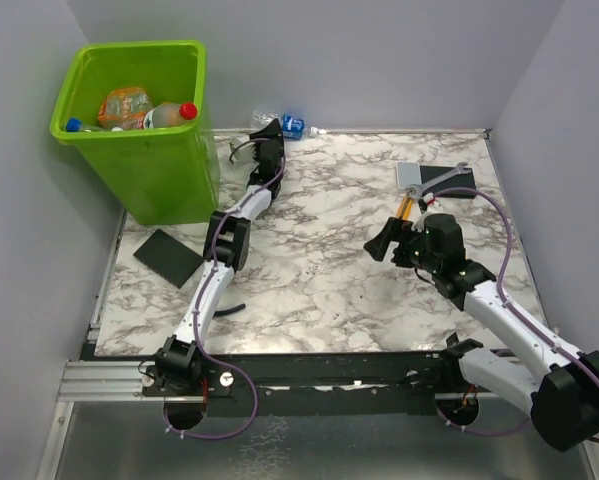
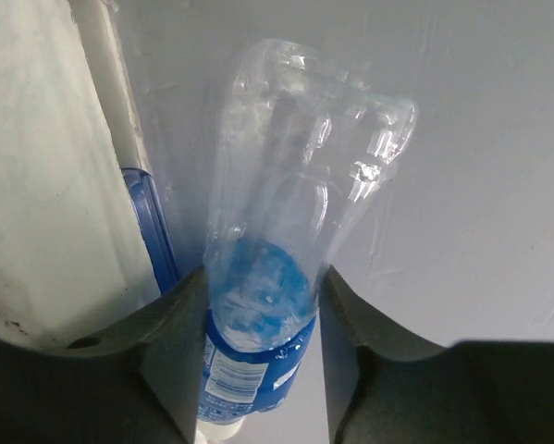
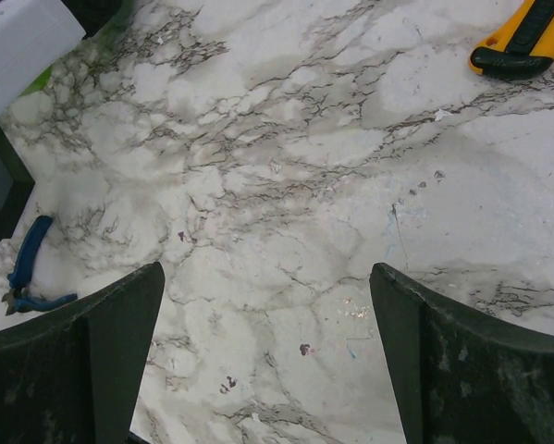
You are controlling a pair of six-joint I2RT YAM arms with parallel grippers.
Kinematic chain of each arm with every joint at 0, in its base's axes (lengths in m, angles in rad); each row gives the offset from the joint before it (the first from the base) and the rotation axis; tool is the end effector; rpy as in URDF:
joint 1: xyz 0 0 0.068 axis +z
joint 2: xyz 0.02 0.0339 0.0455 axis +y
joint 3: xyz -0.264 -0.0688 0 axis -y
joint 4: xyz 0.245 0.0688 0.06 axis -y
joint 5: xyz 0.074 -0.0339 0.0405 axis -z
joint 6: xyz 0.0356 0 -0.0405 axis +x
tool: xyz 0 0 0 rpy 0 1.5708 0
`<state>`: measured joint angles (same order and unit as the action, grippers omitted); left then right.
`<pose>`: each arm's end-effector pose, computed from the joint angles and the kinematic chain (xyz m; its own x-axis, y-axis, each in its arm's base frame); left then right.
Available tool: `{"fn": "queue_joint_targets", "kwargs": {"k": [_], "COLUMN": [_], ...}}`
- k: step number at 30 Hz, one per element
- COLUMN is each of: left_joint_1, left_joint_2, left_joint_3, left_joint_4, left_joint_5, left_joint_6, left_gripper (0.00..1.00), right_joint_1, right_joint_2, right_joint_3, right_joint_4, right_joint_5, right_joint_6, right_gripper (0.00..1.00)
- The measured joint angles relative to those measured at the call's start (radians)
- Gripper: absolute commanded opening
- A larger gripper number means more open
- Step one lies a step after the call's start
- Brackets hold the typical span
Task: Put the plastic bottles in the bin
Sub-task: Pick up the plastic bottle from the corner of the board.
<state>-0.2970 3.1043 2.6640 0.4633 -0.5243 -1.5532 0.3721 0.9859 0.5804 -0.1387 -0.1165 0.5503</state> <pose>0.6132 -0.1690 0.0756 0.2256 -0.9742 -0.0061 0.0180 0.0104 -0.9998 0.2003 0.0826 0.2355 -0.6484 0.3045 -0.6978 -0.1345 0.8563 0.4987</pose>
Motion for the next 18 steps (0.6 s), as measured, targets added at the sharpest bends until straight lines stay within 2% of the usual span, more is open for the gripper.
{"fn": "queue_joint_targets", "kwargs": {"k": [6,8,9,13,14,18], "left_joint_1": [0.000,0.000,0.000,0.000,0.000,-0.006], "left_joint_2": [0.008,-0.005,-0.024,-0.136,-0.146,-0.307], "left_joint_3": [-0.011,-0.050,-0.093,-0.326,-0.346,-0.656], "left_joint_4": [0.039,0.081,0.112,0.226,0.235,0.355], "left_joint_5": [0.000,0.000,0.000,0.002,0.001,0.005], "left_joint_6": [0.007,0.010,0.013,0.012,0.010,0.012], "left_gripper": [0.14,0.03,0.00,0.00,0.00,0.00], "right_joint_1": [0.000,0.000,0.000,0.000,0.000,0.000], "right_joint_2": [0.002,0.002,0.002,-0.010,-0.018,-0.077], "right_joint_3": [0.000,0.001,0.002,0.004,0.005,0.010], "right_joint_4": [0.011,0.011,0.011,0.011,0.011,0.010], "right_joint_5": [0.003,0.003,0.003,0.003,0.003,0.002], "right_joint_6": [-0.002,-0.002,-0.002,-0.002,-0.002,-0.002], "right_gripper": [0.97,0.97,0.97,0.96,0.96,0.96]}}
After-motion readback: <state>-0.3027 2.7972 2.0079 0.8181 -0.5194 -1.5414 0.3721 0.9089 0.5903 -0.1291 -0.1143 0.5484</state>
